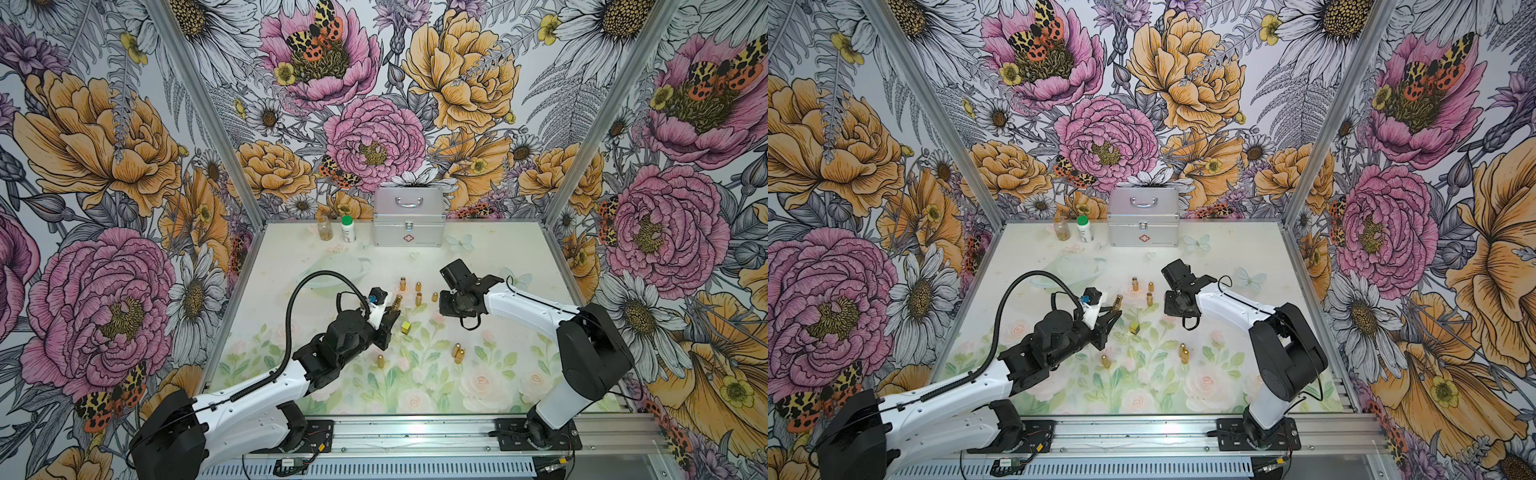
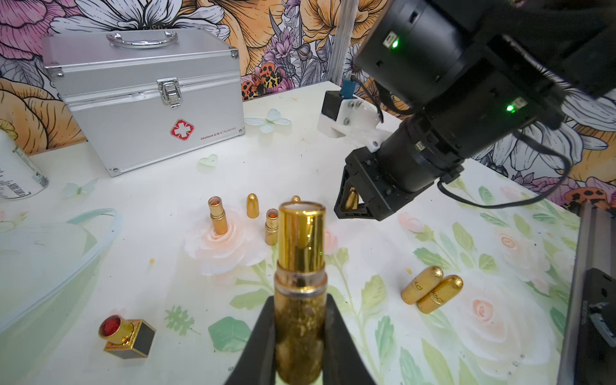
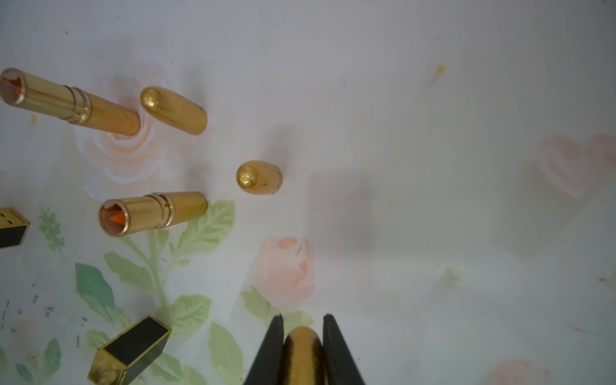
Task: Open the lipstick cap
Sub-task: Place the cover at the center of the board.
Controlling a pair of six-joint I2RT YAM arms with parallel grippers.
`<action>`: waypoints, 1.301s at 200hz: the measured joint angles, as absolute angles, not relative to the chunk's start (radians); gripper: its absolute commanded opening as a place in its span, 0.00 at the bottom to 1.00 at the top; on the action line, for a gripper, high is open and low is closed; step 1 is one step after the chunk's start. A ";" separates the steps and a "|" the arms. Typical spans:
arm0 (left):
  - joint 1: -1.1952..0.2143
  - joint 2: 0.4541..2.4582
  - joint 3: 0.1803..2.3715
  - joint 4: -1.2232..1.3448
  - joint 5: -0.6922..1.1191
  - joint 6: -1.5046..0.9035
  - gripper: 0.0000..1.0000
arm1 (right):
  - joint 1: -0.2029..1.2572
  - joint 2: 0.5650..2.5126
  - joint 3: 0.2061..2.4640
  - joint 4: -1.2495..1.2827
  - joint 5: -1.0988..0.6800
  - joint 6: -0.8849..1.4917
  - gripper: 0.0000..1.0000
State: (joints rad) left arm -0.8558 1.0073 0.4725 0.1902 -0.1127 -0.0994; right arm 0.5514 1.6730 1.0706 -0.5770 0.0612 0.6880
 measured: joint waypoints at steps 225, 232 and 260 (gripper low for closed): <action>-0.852 1.089 0.486 0.191 -0.113 -0.133 0.00 | 0.617 1.816 1.053 -0.413 0.169 0.642 0.25; -0.852 1.088 0.486 0.191 -0.113 -0.133 0.00 | 0.617 1.816 1.053 -0.413 0.169 0.641 0.26; -0.852 1.088 0.486 0.191 -0.113 -0.133 0.00 | 0.617 1.816 1.053 -0.413 0.169 0.635 0.28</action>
